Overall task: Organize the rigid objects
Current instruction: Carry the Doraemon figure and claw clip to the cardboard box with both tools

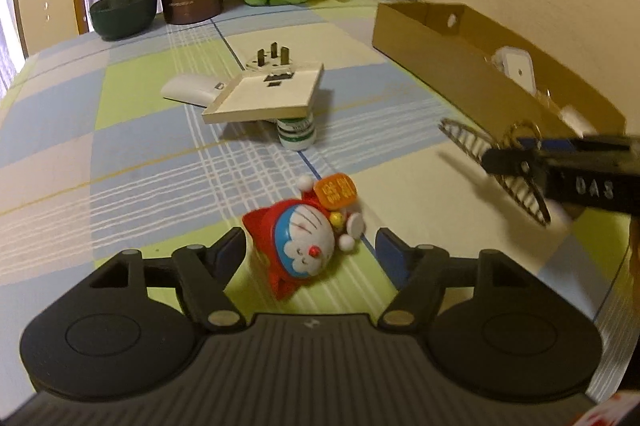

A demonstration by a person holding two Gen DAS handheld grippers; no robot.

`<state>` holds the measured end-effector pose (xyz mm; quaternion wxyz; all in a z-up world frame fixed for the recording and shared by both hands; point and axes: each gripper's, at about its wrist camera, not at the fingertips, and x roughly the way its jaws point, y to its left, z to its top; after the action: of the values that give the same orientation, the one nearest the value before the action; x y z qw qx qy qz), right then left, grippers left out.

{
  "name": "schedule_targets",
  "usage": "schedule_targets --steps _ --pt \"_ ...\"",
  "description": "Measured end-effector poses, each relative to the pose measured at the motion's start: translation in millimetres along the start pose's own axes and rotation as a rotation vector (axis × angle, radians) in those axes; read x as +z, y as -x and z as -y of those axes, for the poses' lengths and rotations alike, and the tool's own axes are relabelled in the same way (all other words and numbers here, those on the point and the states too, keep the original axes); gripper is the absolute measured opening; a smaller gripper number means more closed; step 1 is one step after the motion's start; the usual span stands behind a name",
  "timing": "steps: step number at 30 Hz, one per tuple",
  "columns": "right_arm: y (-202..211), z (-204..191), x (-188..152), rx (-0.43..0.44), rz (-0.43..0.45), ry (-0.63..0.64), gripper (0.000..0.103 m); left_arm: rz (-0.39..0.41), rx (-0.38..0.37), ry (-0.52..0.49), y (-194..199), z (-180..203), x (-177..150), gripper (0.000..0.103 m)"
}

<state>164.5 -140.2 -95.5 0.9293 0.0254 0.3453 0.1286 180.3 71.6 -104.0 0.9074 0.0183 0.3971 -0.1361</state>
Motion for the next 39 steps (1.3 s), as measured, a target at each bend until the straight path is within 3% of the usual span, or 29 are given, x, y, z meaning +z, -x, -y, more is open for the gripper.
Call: schedule_targets --steps 6,13,25,39 --pt "-1.4 -2.9 -0.3 0.005 0.0 0.006 0.036 -0.002 -0.044 0.074 -9.6 -14.0 6.9 0.063" --pt "-2.7 -6.5 -0.8 0.009 -0.006 0.009 0.036 -0.02 -0.072 0.092 -9.0 -11.6 5.9 0.042" --pt "18.4 -8.0 4.8 0.018 0.015 0.028 0.036 -0.037 0.015 0.156 11.7 9.3 -3.3 0.041" --pt "73.7 9.7 -4.8 0.004 0.027 0.033 0.036 -0.013 0.118 0.272 64.2 66.7 -20.3 0.041"
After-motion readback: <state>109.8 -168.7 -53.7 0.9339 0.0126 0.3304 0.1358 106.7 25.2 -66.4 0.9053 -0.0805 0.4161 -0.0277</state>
